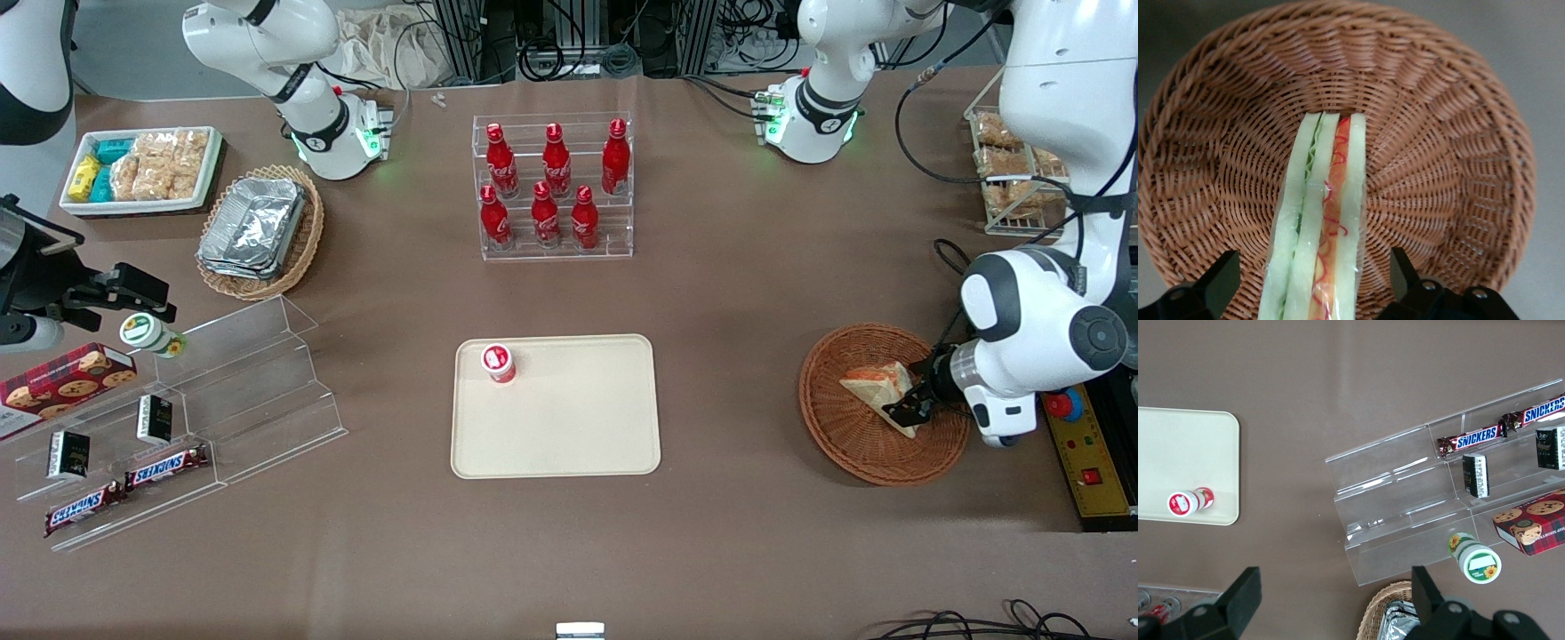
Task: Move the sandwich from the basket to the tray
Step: 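Close the left gripper on the wrapped sandwich and lift it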
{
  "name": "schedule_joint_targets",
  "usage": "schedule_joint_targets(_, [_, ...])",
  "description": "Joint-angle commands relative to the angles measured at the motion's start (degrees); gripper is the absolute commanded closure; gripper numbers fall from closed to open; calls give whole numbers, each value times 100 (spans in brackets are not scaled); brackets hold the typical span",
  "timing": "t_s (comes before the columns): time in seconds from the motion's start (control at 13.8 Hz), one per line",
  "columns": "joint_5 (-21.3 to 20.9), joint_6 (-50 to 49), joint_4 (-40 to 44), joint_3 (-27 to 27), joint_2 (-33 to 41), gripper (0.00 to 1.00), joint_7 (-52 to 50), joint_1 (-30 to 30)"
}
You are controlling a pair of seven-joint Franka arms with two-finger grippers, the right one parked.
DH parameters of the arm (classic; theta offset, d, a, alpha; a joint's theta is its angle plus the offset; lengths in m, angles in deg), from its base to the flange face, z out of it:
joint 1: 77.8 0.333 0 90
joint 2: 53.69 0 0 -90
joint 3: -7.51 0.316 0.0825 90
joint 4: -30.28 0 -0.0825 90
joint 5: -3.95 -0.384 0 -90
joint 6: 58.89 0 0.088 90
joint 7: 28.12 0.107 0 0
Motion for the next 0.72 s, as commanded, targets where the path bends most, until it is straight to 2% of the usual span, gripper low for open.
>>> schedule_joint_targets(0.0, [-86, 466, -176, 3, -132, 15, -175, -49])
schedule_joint_targets(0.07, [-86, 529, -194, 3, -211, 50, -184, -58])
schedule_joint_targets(0.14, [-138, 538, -186, 11, -282, 79, -184, -50])
schedule_joint_targets(0.22, [-278, 538, -186, 11, -282, 98, -184, -41])
schedule_joint_targets(0.51, [-340, 442, -151, 11, -2, 100, -88, 3])
schedule_joint_targets(0.65, [-376, -283, -55, 3, 445, 100, 393, 73])
